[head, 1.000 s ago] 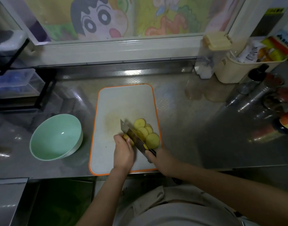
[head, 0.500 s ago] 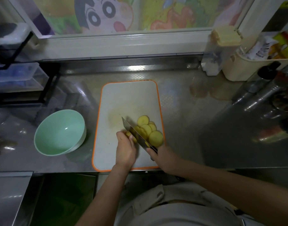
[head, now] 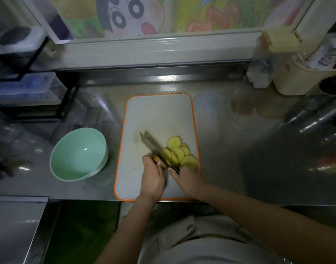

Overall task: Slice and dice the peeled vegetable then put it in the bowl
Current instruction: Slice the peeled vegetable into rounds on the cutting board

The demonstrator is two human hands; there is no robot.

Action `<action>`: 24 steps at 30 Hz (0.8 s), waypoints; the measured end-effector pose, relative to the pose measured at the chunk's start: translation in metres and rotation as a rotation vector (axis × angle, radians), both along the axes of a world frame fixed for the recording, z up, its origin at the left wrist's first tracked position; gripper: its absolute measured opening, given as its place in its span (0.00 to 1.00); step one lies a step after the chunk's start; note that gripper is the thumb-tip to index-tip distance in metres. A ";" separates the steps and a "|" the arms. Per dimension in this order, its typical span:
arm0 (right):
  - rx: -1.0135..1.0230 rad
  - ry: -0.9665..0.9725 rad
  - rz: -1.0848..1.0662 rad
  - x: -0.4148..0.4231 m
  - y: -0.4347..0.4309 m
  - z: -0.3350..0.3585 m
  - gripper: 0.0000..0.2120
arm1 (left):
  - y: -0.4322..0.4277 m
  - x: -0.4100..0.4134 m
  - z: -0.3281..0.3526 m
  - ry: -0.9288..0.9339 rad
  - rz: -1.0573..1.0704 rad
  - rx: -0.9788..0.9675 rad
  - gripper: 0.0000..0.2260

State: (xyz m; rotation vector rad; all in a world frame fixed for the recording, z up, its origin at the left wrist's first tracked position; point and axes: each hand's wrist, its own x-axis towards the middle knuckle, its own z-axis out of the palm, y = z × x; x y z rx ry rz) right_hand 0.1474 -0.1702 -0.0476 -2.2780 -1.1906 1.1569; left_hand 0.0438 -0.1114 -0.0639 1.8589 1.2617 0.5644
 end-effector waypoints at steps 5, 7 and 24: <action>0.079 0.035 -0.076 0.016 0.005 -0.001 0.17 | 0.004 -0.004 0.000 -0.013 -0.044 0.018 0.04; 0.169 0.039 -0.066 0.021 0.006 -0.003 0.17 | 0.004 -0.006 0.000 -0.019 -0.057 0.029 0.05; 0.202 0.171 -0.121 0.021 -0.022 0.043 0.10 | 0.001 -0.004 -0.005 -0.099 0.051 -0.071 0.14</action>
